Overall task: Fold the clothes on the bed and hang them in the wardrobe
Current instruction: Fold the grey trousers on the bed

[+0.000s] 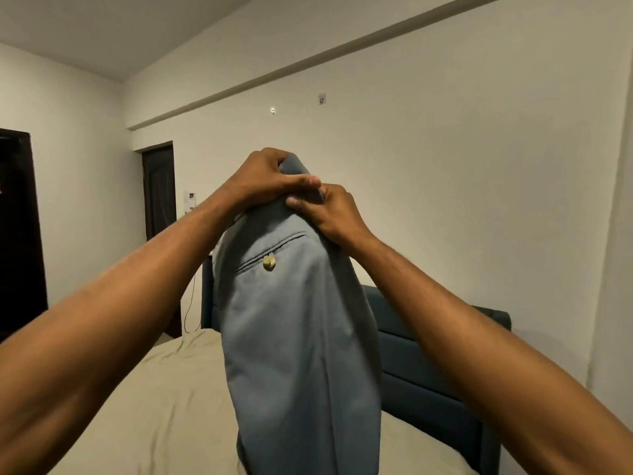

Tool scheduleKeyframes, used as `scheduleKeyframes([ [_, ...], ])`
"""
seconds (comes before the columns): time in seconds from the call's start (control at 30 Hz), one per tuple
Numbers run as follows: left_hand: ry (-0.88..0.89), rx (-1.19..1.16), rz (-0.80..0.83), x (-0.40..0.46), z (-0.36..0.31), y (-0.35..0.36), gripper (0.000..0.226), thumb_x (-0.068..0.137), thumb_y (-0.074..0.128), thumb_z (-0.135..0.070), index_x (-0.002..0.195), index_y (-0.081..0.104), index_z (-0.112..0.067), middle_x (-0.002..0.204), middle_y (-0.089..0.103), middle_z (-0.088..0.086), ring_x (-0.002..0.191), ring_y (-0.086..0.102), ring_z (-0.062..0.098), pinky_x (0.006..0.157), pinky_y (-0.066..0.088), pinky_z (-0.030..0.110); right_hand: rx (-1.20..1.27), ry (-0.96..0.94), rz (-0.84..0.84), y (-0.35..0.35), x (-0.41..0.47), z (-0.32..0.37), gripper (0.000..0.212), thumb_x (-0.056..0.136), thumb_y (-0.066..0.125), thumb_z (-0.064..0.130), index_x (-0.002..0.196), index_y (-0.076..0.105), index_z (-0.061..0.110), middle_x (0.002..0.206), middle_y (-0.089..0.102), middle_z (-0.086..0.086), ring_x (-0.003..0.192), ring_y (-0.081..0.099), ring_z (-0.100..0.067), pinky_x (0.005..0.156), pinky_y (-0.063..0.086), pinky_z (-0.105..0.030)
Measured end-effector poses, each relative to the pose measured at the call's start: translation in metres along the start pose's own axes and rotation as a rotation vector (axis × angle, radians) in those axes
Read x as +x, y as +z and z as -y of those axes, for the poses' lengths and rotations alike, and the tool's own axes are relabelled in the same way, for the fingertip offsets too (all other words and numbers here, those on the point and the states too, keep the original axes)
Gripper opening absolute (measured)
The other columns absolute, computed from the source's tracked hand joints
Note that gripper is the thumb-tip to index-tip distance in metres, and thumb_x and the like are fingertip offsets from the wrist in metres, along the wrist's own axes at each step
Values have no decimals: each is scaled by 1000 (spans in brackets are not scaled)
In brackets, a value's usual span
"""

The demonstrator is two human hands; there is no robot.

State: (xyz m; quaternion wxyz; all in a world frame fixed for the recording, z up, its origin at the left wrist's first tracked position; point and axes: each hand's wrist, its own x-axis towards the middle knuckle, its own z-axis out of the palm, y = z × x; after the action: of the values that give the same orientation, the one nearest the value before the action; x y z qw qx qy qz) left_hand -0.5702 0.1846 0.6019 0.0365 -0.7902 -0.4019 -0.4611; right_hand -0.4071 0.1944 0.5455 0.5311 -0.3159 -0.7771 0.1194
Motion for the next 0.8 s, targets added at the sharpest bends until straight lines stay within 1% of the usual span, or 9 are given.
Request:
scheduleKeyframes([
  [0.1, 63, 105, -41, -4, -6, 3, 54, 69, 75, -62, 74, 64, -10, 70, 61, 12, 60, 47, 14, 60, 40, 32, 134, 89, 76, -12, -20, -22, 45, 87, 63, 58, 98, 66, 14, 91, 70, -3, 83, 64, -13, 73, 52, -32],
  [0.23, 90, 133, -51, -10, -5, -12, 86, 57, 67, -85, 84, 67, -4, 81, 68, 17, 73, 62, 31, 69, 55, 48, 303, 540, 28, -31, -64, -77, 66, 93, 43, 68, 107, 60, 5, 84, 71, -12, 66, 66, -23, 65, 55, -35],
  [0.37, 133, 157, -43, -15, -6, -17, 97, 51, 61, -93, 83, 66, -2, 80, 67, 18, 79, 63, 39, 71, 54, 55, 270, 950, 408, -13, -120, -121, 80, 92, 30, 75, 117, 58, 4, 87, 70, -14, 69, 68, -26, 68, 55, -37],
  [0.47, 157, 175, -26, -19, -11, -14, 99, 52, 60, -94, 83, 65, 0, 79, 66, 19, 78, 62, 40, 70, 54, 56, 422, 1032, 536, 12, -146, -127, 88, 85, 29, 84, 114, 63, 9, 94, 65, -10, 75, 65, -21, 68, 56, -35],
  [0.57, 167, 195, -18, -23, -15, -10, 94, 53, 62, -91, 80, 62, -1, 76, 64, 20, 74, 59, 39, 66, 51, 51, 784, 1072, 456, 26, -151, -116, 73, 89, 40, 75, 114, 73, 15, 113, 72, -5, 98, 71, -22, 80, 58, -37],
  [0.6, 171, 210, -11, -25, -15, -10, 90, 54, 63, -90, 78, 61, -3, 74, 63, 18, 72, 58, 37, 64, 50, 50, 849, 1070, 413, 26, -151, -107, 65, 93, 43, 70, 114, 74, 16, 114, 73, -6, 99, 71, -22, 81, 58, -38],
  [0.7, 184, 308, -3, -33, -14, -13, 74, 61, 67, -81, 74, 56, -8, 62, 54, 6, 60, 49, 23, 57, 40, 38, 799, 1075, 330, 26, -143, -106, 63, 91, 48, 69, 106, 74, 13, 99, 75, -4, 80, 72, -18, 71, 57, -31],
  [0.77, 191, 358, -11, -38, -13, -17, 76, 62, 66, -78, 73, 54, -4, 56, 46, 3, 54, 40, 17, 55, 33, 34, 698, 1078, 348, 22, -139, -110, 73, 81, 51, 79, 109, 65, 13, 81, 64, -4, 66, 59, -16, 66, 53, -28],
  [0.8, 193, 378, -19, -41, -12, -18, 76, 62, 65, -77, 73, 54, -3, 55, 44, 1, 53, 38, 15, 53, 31, 32, 685, 1073, 386, 20, -138, -111, 78, 83, 45, 79, 116, 61, 10, 81, 61, -6, 68, 56, -17, 67, 54, -29],
])
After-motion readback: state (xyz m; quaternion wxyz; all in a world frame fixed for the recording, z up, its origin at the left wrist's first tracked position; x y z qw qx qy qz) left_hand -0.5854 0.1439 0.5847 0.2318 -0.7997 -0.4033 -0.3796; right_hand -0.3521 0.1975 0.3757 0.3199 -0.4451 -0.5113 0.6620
